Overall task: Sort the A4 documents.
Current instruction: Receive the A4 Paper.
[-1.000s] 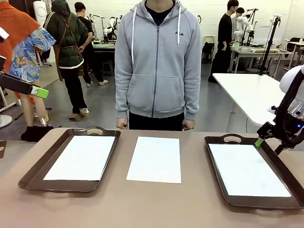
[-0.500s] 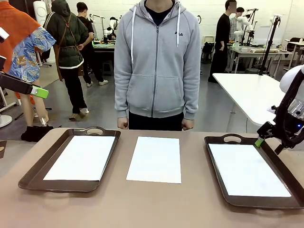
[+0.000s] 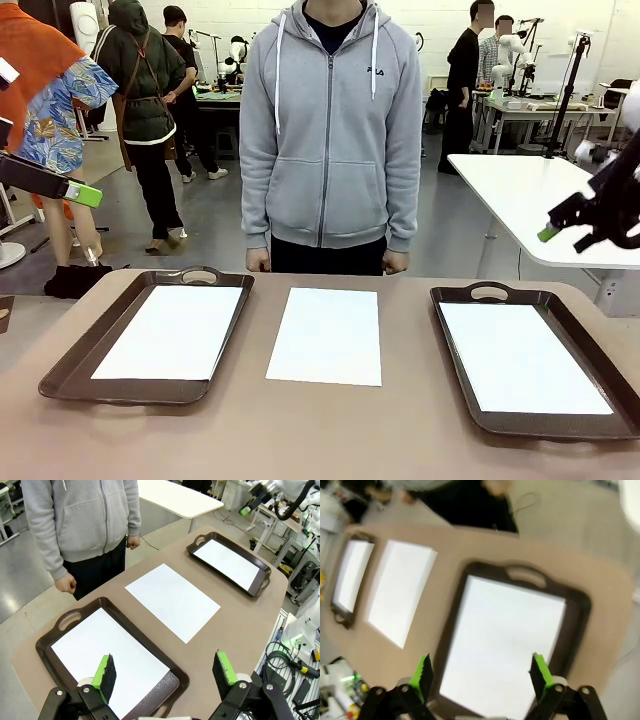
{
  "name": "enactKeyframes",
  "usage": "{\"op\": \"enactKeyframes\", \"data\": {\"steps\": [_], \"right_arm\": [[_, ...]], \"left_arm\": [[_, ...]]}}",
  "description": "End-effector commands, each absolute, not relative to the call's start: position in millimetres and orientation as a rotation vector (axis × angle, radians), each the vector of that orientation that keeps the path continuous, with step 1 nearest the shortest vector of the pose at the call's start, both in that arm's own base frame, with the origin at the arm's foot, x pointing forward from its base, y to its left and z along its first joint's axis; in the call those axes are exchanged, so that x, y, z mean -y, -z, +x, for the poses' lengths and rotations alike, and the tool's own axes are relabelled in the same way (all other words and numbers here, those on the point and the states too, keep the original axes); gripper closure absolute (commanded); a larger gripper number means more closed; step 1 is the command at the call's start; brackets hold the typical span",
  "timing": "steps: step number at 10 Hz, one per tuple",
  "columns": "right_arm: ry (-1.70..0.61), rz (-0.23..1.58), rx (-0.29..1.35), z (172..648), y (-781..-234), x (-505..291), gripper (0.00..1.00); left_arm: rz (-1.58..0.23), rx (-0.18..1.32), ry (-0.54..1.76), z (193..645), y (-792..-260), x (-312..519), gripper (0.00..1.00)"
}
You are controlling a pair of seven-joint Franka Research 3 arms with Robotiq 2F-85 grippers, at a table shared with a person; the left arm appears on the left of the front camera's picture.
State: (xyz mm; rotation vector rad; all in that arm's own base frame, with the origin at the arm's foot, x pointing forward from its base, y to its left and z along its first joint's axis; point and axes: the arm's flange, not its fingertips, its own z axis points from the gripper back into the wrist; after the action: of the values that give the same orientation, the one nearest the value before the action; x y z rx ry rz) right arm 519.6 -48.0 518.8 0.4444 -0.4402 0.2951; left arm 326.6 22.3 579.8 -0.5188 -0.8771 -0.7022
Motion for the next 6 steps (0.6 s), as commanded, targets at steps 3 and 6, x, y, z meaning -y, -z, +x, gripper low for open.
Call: {"op": "enactKeyframes", "data": {"steps": [3,6], "right_arm": [[-0.783,0.738,0.613,481,-585,44,0.0],[-1.037,0.787,0.694,463,-607,29,0.0]], "left_arm": [[-0.524,0.879,0.708,327,-580,-22,0.0],[-0.524,0.879,0.708,327,-580,-22,0.0]]}}
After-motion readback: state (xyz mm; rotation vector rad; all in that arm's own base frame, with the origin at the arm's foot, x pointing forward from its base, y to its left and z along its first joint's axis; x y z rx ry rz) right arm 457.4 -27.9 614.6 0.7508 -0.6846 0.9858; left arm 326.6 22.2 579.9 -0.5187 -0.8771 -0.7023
